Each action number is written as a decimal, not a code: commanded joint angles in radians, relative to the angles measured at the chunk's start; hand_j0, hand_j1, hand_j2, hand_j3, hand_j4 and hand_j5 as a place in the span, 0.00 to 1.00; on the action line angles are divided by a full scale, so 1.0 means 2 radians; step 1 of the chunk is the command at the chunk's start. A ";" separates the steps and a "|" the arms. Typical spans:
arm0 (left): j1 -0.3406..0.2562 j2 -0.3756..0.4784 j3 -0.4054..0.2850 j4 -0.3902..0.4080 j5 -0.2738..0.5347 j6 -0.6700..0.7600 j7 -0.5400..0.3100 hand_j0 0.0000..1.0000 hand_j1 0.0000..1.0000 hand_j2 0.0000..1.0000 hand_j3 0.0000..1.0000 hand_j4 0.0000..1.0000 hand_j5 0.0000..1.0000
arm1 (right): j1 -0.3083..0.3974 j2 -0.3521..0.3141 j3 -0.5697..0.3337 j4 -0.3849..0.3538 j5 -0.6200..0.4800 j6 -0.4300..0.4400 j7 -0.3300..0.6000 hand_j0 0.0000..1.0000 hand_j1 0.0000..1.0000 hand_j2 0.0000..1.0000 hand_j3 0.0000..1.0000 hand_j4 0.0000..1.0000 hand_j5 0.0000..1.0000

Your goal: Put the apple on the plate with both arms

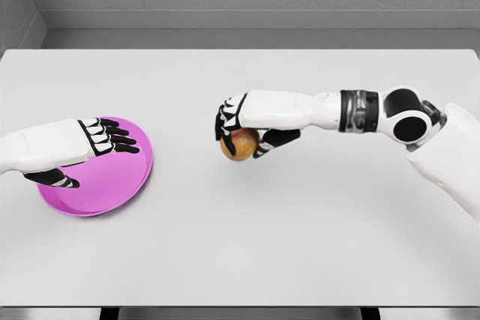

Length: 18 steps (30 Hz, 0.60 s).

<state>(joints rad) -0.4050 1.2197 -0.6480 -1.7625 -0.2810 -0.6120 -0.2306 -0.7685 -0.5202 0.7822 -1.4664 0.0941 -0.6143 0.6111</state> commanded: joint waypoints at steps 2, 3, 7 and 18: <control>0.000 0.001 0.000 0.000 0.003 0.001 0.000 1.00 1.00 1.00 1.00 1.00 1.00 | -0.007 0.029 0.003 0.075 -0.001 0.002 0.000 0.24 0.24 0.24 0.24 0.24 0.24; 0.000 0.001 0.000 0.000 0.003 0.001 0.000 1.00 1.00 1.00 1.00 1.00 1.00 | -0.007 0.037 0.004 0.086 0.001 0.002 0.000 0.24 0.24 0.24 0.24 0.24 0.24; 0.000 0.001 0.000 0.000 0.003 0.001 0.000 1.00 1.00 1.00 1.00 1.00 1.00 | -0.008 0.046 0.013 0.088 0.023 0.002 0.000 0.40 0.40 0.40 0.40 0.40 0.40; -0.001 0.000 0.000 0.000 0.003 0.001 0.000 1.00 1.00 1.00 1.00 1.00 1.00 | 0.038 0.040 -0.142 0.101 0.043 0.002 0.000 1.00 1.00 1.00 1.00 1.00 1.00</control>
<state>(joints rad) -0.4141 1.2187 -0.6484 -1.7625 -0.2807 -0.6119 -0.2308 -0.6811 -0.4368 0.6279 -1.2670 0.1891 -0.6153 0.6117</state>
